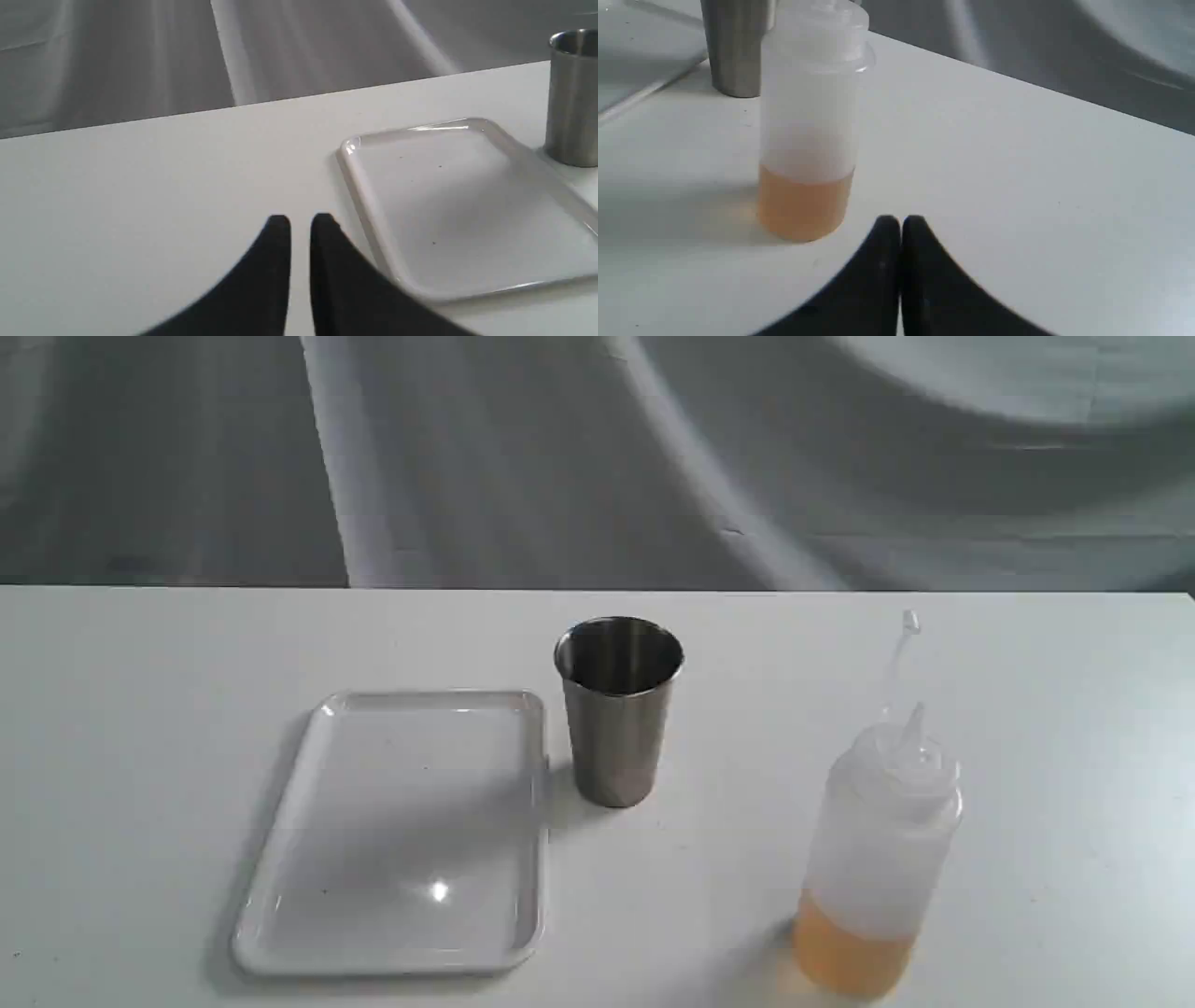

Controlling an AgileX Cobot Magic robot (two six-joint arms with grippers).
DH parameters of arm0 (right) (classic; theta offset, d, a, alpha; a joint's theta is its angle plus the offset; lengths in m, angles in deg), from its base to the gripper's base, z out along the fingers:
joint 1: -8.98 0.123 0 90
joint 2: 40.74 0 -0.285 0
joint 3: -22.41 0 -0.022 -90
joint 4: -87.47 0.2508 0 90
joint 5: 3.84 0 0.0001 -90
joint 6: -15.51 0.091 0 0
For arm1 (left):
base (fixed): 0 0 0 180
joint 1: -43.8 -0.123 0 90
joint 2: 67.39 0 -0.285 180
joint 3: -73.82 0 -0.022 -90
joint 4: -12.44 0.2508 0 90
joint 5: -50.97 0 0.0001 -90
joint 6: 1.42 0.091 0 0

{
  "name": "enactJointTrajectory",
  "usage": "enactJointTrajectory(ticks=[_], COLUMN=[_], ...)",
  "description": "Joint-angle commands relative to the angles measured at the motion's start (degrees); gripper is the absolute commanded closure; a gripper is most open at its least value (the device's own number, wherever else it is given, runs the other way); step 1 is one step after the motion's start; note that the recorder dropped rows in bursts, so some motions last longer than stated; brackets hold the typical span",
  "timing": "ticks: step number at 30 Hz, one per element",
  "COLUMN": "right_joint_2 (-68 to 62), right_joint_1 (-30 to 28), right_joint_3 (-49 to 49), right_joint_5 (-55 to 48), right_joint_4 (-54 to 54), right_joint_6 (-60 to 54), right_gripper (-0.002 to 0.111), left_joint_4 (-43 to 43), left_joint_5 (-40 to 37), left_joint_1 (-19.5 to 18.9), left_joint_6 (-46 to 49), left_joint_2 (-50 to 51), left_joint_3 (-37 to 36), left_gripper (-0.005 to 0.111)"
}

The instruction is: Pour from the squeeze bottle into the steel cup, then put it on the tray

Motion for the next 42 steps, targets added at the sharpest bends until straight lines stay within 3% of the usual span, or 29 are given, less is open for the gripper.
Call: enactJointTrajectory(ticks=[1, 10, 19, 27, 35, 42], right_joint_2=[0.37, 0.26, -0.75, -12.49, -26.27, -33.44], right_joint_1=[-0.13, -0.13, -0.13, -0.13, -0.13, -0.13], right_joint_3=[-0.18, 0.54, 17.42, 31.98, 43.23, 47.23], right_joint_5=[0.24, -1.63, -11.56, -17.5, -18.12, -16.88], right_joint_4=[0.17, 0.17, -1.72, -3.78, -2.83, -2.83], right_joint_6=[0.25, 0.14, 0.13, 0.54, 15.69, 21.62], right_gripper=[0.108, 0.108, 0.108, 0.108, 0.108, 0.108], left_joint_4=[0.03, 0.03, 0.03, 0.03, 0.03, 0.03], left_joint_5=[0.37, 0.37, 0.37, 0.37, 0.37, 0.37], left_joint_1=[0.18, 0.18, 0.18, 0.18, 0.18, 0.18], left_joint_6=[-0.1, -0.1, -0.1, -0.1, -0.1, -0.1], left_joint_2=[-0.29, -0.29, -0.29, -0.29, -0.29, -0.29], left_joint_3=[-0.25, -0.25, -0.25, -0.25, -0.25, -0.25], left_gripper=[0.098, 0.098, 0.098, 0.098, 0.098, 0.098])
